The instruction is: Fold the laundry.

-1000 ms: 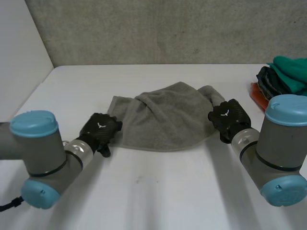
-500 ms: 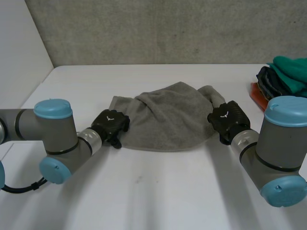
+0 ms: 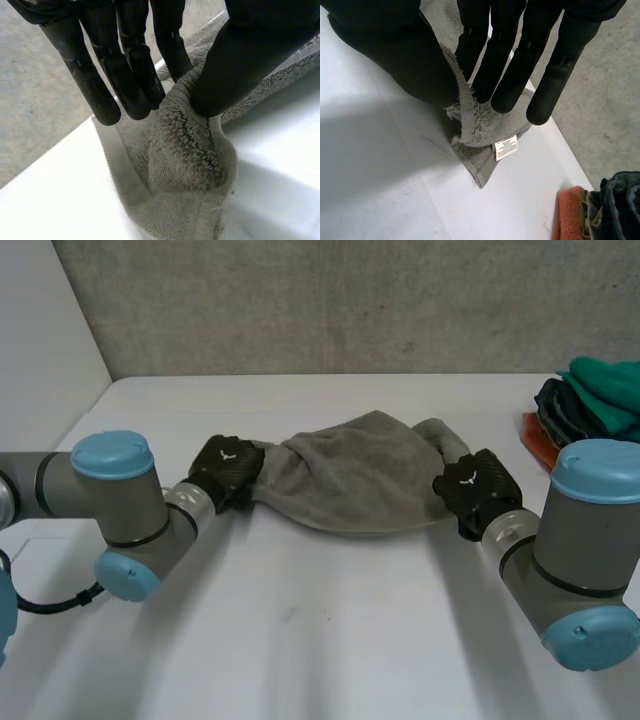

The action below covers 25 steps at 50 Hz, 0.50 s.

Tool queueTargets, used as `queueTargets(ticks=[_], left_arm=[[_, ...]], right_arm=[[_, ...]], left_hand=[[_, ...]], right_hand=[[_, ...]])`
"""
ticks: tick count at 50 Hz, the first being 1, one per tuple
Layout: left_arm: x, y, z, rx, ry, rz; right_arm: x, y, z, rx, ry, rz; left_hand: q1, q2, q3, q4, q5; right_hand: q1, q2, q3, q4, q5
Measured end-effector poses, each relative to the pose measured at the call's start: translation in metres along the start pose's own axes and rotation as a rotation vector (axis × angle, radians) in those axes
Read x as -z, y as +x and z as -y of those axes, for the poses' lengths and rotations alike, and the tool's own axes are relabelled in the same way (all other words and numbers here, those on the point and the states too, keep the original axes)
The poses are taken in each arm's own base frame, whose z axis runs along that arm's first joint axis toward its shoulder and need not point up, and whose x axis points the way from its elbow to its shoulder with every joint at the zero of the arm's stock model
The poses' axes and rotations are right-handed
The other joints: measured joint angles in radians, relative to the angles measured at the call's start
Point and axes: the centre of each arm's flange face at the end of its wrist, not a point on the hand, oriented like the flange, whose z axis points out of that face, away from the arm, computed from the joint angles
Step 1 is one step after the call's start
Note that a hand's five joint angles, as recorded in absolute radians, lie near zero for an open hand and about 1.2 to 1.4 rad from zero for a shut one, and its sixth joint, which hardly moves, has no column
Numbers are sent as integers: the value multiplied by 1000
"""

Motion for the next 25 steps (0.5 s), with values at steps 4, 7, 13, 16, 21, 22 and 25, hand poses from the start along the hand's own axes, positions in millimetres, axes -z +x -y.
queueTargets(ticks=[4,7,13,16,21,22,25], left_arm=[[12,-5,14,-4,4,39],[35,-12,40,-9,27,73],[107,-31,126,-41,216,163],[135,-38,156,-56,304,199],[175,-45,196,-75,417,247],[177,-46,197,-75,416,246],[175,-45,193,-71,380,234]], right_arm=[[2,7,7,4,10,-16],[12,27,28,10,45,-54],[59,98,94,43,163,-205],[78,121,116,65,201,-259],[103,148,144,115,230,-305],[104,149,145,122,224,-298],[99,146,142,143,191,-257]], left_hand=[[0,1,0,0,0],[0,1,1,0,0],[0,3,4,1,0],[0,3,4,1,0],[0,3,4,1,0],[0,3,4,1,0],[0,3,4,1,0]], right_hand=[[0,0,0,0,0],[0,0,0,0,0],[0,0,0,0,0],[0,0,0,0,0],[0,0,0,0,0],[0,0,0,0,0],[0,0,0,0,0]])
